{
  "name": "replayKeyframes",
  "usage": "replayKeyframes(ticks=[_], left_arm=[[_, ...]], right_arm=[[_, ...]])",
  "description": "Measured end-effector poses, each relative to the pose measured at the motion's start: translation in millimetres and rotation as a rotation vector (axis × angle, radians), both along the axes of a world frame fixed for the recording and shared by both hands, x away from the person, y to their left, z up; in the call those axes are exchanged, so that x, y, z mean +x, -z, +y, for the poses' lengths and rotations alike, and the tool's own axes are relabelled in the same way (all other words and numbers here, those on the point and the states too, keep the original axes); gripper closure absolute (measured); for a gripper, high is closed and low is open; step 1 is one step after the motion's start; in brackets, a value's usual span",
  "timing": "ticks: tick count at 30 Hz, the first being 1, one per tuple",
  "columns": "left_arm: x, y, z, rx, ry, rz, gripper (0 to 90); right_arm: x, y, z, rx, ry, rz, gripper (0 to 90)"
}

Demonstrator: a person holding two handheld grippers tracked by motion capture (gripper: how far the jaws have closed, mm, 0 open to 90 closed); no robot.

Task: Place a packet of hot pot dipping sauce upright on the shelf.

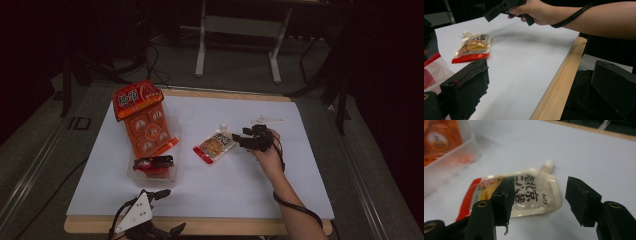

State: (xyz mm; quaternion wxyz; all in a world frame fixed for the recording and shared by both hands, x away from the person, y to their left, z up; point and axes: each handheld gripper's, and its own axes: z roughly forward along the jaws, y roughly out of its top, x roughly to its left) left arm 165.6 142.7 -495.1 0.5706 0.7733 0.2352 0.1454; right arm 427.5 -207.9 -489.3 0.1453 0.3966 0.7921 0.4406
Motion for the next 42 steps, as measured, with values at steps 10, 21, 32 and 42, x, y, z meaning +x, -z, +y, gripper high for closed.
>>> replayKeyframes(ticks=[10,21,32,42], left_arm=[[1.2,2.5,1.1,-0.007,0.000,0.013,1.9],[1.9,4.0,0.2,-0.005,0.008,0.024,1.9],[3.0,4.1,1.0,-0.019,0.010,0.032,1.9],[3.0,4.6,0.8,-0.014,0.012,0.033,1.9]], right_arm=[[23.9,27.7,8.5,-0.061,0.072,0.064,35.6],[27.8,42.9,20.5,-0.135,0.084,0.075,35.7],[21.7,47.1,27.3,-0.159,0.079,0.080,49.2],[19.4,44.6,30.1,-0.143,0.062,0.106,79.3]])
